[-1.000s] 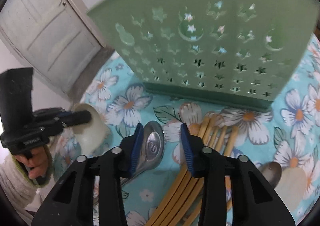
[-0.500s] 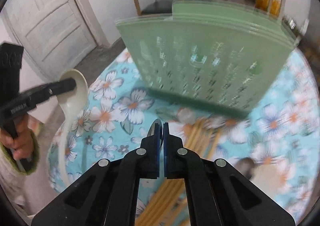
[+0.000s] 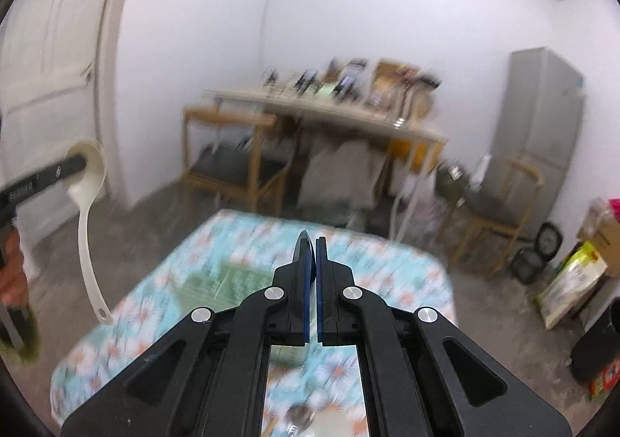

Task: Organize utensils
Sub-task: 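Lift the white plastic spoon with the left tool toward the green basket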

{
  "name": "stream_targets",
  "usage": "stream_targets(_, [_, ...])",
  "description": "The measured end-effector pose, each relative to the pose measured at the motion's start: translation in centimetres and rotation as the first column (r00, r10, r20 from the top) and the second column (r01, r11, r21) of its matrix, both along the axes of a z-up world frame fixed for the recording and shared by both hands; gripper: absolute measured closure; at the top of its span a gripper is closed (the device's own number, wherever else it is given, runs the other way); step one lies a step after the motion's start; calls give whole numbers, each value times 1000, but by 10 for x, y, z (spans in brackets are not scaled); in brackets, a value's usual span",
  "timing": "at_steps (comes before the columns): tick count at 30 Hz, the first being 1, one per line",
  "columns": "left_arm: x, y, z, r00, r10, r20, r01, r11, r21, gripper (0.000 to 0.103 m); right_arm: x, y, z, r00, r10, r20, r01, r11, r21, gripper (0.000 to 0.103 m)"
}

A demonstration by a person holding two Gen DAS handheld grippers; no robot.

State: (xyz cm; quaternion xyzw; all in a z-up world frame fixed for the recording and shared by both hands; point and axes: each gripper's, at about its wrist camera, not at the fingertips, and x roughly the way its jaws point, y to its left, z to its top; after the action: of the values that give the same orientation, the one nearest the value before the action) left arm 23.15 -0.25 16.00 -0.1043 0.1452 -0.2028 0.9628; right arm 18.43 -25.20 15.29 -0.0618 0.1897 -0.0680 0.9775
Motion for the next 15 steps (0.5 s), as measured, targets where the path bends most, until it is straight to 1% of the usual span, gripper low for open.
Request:
stream_targets(2, [3,-8,5,996,61,60,-62,998,10,98,6,-5,13,997,-46,62,49,998,-38,102])
stream_targets(4, [11,-21,4,989,108,104,-111,994,22,98,14,-8,18,993,-76,95,82,994,-68,102])
stream_targets(6, [17,-32,0,984,127,129,-132,991,36,98,30,-12,16,989,-94,113,103,991,-83,102])
stream_targets(8, [24,-48,-10,974,147,170,-162,984,78,98,46,-14,10,989,-102,107,112,990,-90,102])
stream_targets(11, [33,-67,-26,966,159,202,-189,972,139,98,75,-18,-9,992,-103,78,110,989,-98,102])
stream_targets(15, [40,-81,-45,966,153,210,-193,964,185,98,89,-21,-27,991,-117,69,125,984,-129,102])
